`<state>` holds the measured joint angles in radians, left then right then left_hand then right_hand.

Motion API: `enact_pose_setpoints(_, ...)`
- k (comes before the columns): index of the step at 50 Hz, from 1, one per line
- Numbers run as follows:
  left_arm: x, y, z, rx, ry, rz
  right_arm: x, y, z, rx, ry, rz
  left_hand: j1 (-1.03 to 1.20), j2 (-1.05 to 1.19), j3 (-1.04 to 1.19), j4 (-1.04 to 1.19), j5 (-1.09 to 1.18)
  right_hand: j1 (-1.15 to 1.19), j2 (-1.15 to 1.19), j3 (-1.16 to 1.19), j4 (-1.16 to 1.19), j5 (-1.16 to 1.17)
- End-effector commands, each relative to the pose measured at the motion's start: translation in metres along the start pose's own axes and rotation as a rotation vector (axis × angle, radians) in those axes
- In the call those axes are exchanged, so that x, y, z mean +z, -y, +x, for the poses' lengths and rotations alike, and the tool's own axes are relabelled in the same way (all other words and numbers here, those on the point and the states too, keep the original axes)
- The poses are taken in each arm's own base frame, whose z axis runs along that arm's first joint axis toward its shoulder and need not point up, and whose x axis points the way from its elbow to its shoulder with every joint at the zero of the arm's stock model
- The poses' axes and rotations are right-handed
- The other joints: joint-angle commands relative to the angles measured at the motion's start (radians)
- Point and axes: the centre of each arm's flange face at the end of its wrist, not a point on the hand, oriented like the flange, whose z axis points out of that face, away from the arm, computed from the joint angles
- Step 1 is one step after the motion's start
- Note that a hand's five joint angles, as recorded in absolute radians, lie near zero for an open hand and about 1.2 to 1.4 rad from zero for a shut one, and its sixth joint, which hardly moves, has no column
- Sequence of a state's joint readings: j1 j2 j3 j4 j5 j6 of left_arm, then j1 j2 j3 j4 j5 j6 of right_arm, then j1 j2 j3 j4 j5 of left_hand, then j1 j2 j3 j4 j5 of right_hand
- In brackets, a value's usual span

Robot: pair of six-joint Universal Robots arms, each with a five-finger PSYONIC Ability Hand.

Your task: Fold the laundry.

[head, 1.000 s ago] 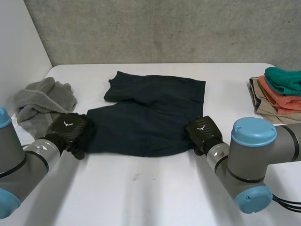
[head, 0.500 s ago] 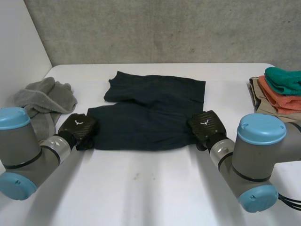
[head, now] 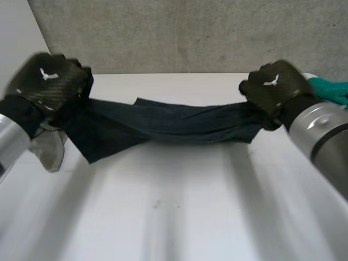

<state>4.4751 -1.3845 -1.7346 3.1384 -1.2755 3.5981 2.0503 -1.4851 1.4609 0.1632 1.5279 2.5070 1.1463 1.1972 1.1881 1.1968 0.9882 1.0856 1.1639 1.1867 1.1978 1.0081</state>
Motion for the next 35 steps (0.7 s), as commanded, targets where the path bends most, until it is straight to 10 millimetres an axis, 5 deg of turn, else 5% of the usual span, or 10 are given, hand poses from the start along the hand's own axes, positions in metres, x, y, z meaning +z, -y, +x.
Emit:
enact_pose_setpoints(1,-0.015,0.018,0.002,-0.022,-0.031,-0.017,-0.024,0.016,0.017,-0.012,0.018,-0.045,0.250,0.199,0.208,0.199,0.234,0.311,0.232,0.210,0.198,0.214)
enact_pose_setpoints(10,0.017,-0.027,0.038,-0.058,-0.184,-0.157,-0.010,-0.028,0.011,-0.014,0.076,-0.219,0.250,0.199,0.208,0.199,0.234,0.311,0.232,0.210,0.198,0.214)
enact_pose_setpoints(26,0.190,-0.101,0.061,0.109,-0.100,-0.006,0.106,-0.098,-0.014,0.032,-0.055,-0.233,0.250,0.199,0.208,0.199,0.234,0.311,0.232,0.210,0.198,0.214)
enact_pose_setpoints(35,0.238,-0.127,0.074,0.145,-0.039,0.091,0.162,-0.121,-0.023,0.012,-0.188,-0.079,0.250,0.199,0.208,0.199,0.234,0.311,0.232,0.210,0.198,0.214)
